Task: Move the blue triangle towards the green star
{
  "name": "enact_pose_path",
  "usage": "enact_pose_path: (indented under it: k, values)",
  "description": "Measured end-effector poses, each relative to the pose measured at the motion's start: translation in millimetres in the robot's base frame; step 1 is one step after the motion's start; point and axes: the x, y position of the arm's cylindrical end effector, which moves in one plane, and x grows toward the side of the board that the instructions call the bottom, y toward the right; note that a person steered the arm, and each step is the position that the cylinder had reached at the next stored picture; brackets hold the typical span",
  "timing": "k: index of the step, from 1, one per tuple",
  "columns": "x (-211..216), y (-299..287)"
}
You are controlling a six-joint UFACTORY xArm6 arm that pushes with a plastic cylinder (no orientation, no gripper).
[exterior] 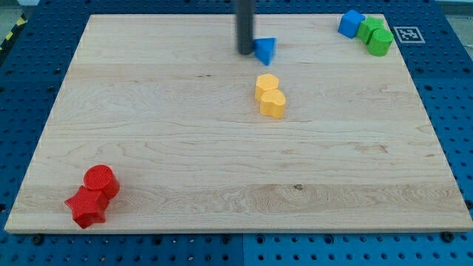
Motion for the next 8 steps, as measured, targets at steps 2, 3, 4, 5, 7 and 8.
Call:
enact_pose_path:
  k: [2,3,4,5,7,8]
  values:
    - [9,33]
    - [31,13]
    - [35,61]
    - [13,107]
    - [44,104]
    - [43,132]
